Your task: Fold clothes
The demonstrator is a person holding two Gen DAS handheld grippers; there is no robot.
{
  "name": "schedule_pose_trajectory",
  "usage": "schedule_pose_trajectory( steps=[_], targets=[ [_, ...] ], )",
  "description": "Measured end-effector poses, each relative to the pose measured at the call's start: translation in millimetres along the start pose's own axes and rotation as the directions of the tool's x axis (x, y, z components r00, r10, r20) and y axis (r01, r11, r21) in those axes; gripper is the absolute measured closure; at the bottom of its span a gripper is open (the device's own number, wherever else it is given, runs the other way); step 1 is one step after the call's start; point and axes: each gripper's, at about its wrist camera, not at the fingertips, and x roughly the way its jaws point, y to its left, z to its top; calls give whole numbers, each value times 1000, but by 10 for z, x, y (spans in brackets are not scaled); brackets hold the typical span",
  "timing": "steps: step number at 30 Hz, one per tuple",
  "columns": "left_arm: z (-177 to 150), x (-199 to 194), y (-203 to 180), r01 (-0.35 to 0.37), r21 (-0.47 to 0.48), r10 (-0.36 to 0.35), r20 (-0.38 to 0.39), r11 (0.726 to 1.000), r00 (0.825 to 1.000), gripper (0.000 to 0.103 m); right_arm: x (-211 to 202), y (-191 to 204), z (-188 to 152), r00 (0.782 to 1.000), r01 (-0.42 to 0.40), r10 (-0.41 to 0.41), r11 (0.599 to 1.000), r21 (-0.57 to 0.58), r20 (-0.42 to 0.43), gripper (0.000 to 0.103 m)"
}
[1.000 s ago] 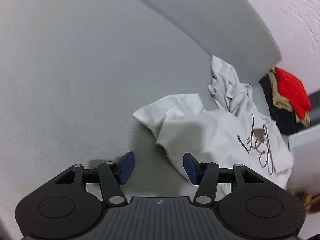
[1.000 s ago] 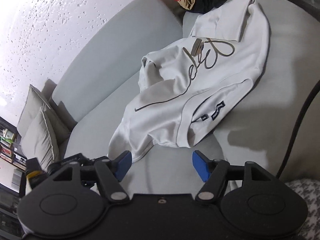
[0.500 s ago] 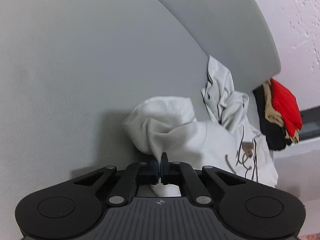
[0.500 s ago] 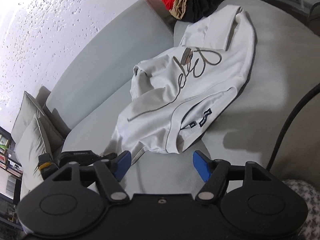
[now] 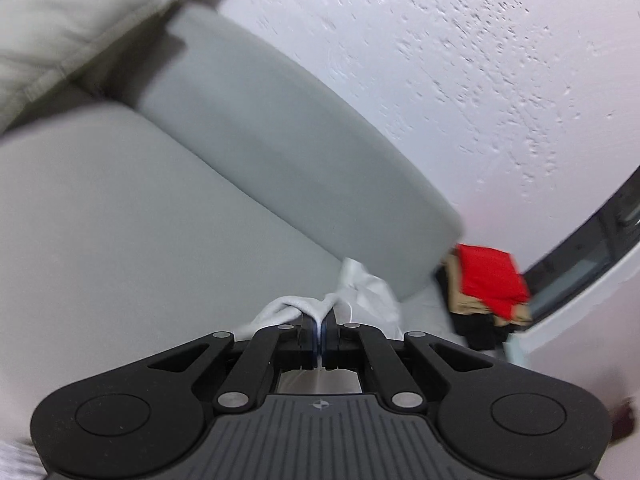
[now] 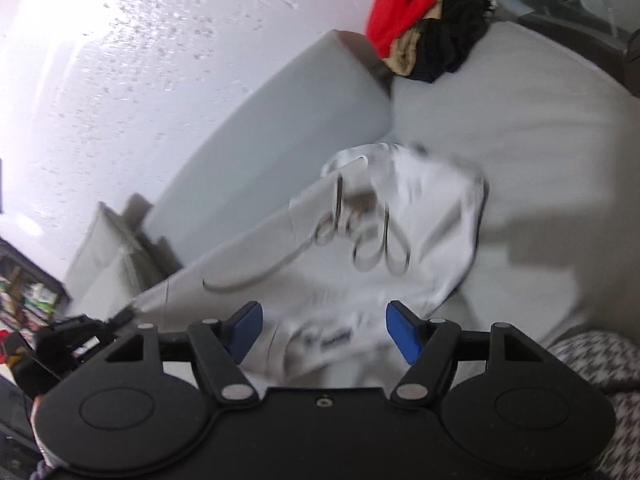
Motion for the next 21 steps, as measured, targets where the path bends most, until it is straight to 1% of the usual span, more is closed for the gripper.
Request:
schedule_pose_trajectory(
  steps=[1, 2, 3, 4, 5, 6, 7, 8, 9, 11, 13, 14, 15, 17, 19, 21],
  targets=[
    [18, 44, 60, -45, 22, 46, -23, 999, 999, 103, -9, 25, 6, 1000, -11, 11, 1000, 10, -5, 33],
    [27, 116, 127, -91, 46, 93, -53, 995, 994, 101, 2, 36, 12, 1000, -19, 19, 1000, 17, -8, 28],
    [16, 202, 167, -142, 69, 148, -82, 987, 986, 97, 14, 46, 18, 1000, -26, 26, 999, 24, -11, 26],
    [-37, 261, 212, -204, 94, 213, -99, 975, 972, 94, 47, 28, 20, 1000, -13, 13, 999, 33, -12, 26],
    [-101, 312, 261, -266, 121, 279, -112, 956, 954, 90, 80, 9, 22, 1000, 1, 0, 999, 42, -13, 26],
    [-164, 362, 310, -326, 149, 345, -123, 934, 931, 87, 113, -34, 16, 1000, 15, -15, 998, 58, -13, 26],
    [-228, 413, 358, -384, 177, 409, -132, 906, 903, 79, 141, -92, 9, 1000, 27, -26, 997, 77, -14, 26],
    [-304, 396, 391, -382, 177, 407, -141, 907, 902, 70, 159, -179, 5, 999, 44, -43, 993, 109, -14, 26],
    [-384, 360, 420, -364, 170, 389, -149, 916, 909, 65, 177, -266, 2, 998, 62, -61, 988, 141, -15, 26],
    [-525, 336, 425, -328, 152, 351, -173, 932, 920, 64, 223, -439, 5, 996, 94, -92, 979, 179, -17, 26],
    [-673, 339, 409, -292, 138, 315, -202, 947, 927, 64, 289, -595, 16, 992, 122, -121, 973, 196, -15, 27],
    [-733, 354, 376, -271, 140, 296, -213, 952, 931, 62, 345, -661, 36, 991, 133, -134, 974, 185, -8, 33],
    [-790, 372, 337, -249, 145, 277, -223, 958, 935, 61, 401, -726, 56, 989, 145, -147, 974, 174, 0, 47],
    [-863, 415, 265, -210, 152, 242, -244, 966, 939, 57, 561, -835, 99, 980, 199, -201, 971, 130, 2, 57],
    [-947, 456, 175, -176, 161, 214, -261, 971, 941, 54, 754, -948, 131, 974, 224, -222, 967, 121, -33, 57],
    [-1055, 473, 66, -164, 186, 209, -260, 969, 943, 47, 939, -1072, 152, 974, 225, -217, 960, 166, -69, 57]
  ],
)
